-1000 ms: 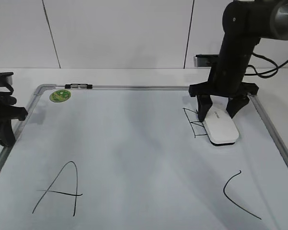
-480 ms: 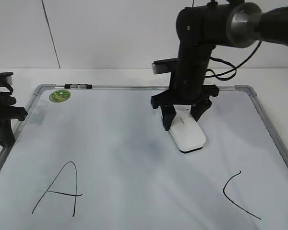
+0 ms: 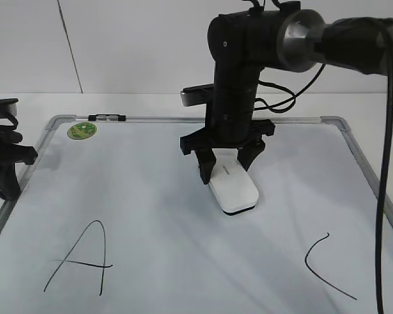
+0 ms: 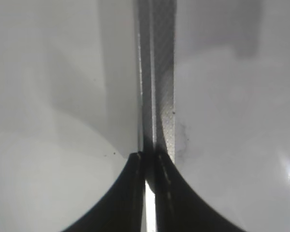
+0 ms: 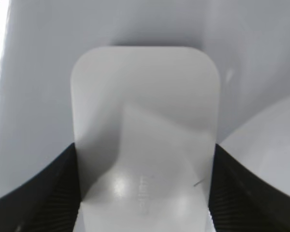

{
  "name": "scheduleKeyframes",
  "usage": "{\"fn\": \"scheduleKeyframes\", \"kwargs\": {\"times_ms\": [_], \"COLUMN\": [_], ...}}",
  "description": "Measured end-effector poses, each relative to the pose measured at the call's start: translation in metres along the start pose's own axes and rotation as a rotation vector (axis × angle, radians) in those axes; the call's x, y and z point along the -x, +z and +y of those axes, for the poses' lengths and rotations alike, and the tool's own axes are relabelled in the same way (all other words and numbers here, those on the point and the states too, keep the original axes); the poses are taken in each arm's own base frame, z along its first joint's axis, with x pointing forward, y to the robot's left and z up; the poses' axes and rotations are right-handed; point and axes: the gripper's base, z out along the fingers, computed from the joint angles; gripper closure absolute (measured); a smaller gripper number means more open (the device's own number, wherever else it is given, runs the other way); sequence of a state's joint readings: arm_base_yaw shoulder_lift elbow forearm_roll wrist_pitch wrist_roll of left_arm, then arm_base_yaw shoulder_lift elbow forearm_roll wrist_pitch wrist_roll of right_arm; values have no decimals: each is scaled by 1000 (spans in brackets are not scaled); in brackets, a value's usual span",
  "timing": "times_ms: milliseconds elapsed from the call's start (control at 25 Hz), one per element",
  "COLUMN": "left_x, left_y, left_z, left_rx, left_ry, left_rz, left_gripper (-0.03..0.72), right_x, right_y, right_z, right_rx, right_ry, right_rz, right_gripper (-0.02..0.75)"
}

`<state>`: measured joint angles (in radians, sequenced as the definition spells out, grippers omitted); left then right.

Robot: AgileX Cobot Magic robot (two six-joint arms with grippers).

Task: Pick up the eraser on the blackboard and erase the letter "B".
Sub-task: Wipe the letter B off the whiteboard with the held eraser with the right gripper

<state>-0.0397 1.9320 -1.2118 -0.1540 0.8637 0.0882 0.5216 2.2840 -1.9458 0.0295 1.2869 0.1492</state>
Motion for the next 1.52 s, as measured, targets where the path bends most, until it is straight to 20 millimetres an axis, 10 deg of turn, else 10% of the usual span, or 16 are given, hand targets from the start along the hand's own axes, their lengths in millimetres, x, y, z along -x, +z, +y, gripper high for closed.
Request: {"fn": "scheduleKeyframes", "kwargs": {"times_ms": [320,840,1120,1520], "left_x": [0,0,0,0], "left_y": [0,0,0,0], "left_z": [0,0,0,0], "left_rx": [-3,-1,-1,0], "left_ry": [-2,-1,-1,0], "left_rz": [0,0,2,3], "left_gripper": [669,669,669,669], "right_x": [10,6,7,21], "right_y": [-2,-9,-8,1], "right_z": [-36,-159,-152,-73], "right_rx": [-51,-183,-96,-44], "right_ry": [101,309,296,136], "right_rz": [-48,-68,-67,-71], "right_gripper": [204,204,204,204]}}
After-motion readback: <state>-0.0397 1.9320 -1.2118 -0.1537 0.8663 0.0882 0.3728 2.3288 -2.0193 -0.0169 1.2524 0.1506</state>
